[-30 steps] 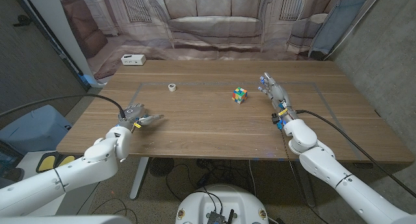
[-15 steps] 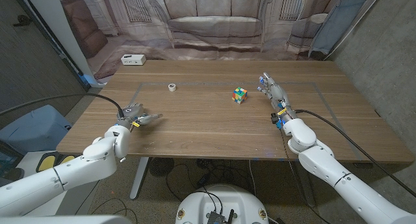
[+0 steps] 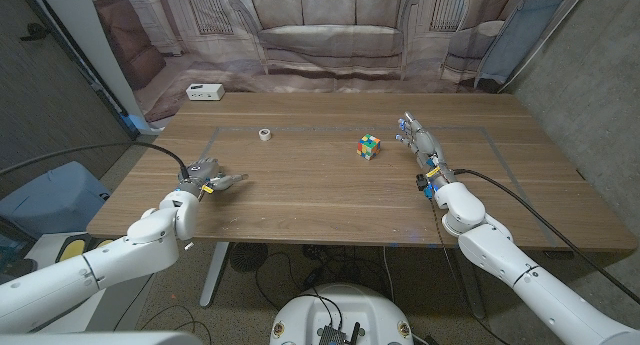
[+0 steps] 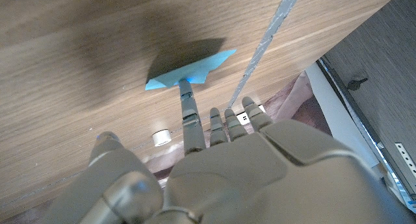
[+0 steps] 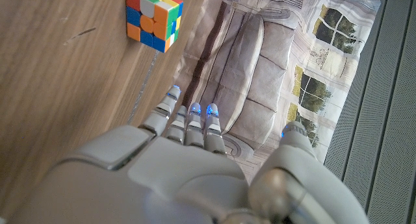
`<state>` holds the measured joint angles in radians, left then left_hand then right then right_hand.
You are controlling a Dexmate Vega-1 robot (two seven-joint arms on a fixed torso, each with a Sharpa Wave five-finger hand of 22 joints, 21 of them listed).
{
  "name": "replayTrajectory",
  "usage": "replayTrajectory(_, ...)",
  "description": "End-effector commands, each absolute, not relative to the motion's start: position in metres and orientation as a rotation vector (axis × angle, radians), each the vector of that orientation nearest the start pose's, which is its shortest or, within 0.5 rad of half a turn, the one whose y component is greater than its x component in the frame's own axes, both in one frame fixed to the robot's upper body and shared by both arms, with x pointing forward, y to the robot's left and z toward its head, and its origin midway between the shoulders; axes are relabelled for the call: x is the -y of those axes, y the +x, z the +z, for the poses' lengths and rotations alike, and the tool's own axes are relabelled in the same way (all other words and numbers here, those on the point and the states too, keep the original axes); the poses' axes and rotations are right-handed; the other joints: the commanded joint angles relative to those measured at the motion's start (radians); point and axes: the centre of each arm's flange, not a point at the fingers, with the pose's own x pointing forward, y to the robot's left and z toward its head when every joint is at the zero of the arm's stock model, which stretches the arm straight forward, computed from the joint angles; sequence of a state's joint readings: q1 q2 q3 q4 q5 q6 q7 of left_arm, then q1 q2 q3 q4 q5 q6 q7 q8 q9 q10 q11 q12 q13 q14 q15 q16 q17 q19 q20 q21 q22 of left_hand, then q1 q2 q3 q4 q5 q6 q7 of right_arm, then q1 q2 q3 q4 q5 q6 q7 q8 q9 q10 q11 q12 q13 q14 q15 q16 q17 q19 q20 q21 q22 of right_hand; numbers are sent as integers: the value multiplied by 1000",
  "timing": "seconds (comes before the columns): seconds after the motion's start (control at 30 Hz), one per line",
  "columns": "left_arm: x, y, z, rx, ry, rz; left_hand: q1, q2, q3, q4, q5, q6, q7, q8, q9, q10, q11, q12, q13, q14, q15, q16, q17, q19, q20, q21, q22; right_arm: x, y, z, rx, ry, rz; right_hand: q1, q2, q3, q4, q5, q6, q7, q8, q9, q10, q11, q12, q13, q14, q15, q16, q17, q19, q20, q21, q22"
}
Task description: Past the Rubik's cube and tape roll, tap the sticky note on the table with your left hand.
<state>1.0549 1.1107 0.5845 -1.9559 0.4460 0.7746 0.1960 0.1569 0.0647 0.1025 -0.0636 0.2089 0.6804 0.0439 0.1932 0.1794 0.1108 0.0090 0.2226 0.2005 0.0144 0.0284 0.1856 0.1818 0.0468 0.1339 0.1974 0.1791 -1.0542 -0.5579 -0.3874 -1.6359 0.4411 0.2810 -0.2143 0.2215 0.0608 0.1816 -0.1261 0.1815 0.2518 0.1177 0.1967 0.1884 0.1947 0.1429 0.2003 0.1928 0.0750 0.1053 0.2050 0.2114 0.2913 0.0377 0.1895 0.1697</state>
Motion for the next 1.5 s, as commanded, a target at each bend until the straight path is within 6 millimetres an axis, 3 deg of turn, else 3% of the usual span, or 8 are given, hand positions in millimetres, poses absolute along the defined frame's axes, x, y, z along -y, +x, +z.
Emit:
replayTrajectory(0.03, -378, 556, -75, 115, 1535, 411, 4, 4, 4, -7, 0, 7, 3, 1, 4, 0, -1, -2, 3, 6, 3, 3, 1, -5, 8, 5, 5, 235, 587, -52, 663, -77, 159, -1, 6, -4, 3, 3, 11, -1, 0, 1, 9, 2, 3, 5, 7, -1, 6, 4, 6, 7, 5, 4)
replayTrajectory(1.5, -392, 568, -70, 93, 1534, 427, 9, 7, 8, -12, -1, 11, 3, 2, 4, 1, -1, -1, 3, 7, 3, 4, 1, -6, 8, 5, 5, 233, 585, -49, 662, -92, 152, 0, 7, -4, 2, 4, 10, 0, 0, 1, 11, 4, 3, 5, 6, -1, 5, 3, 5, 8, 6, 4)
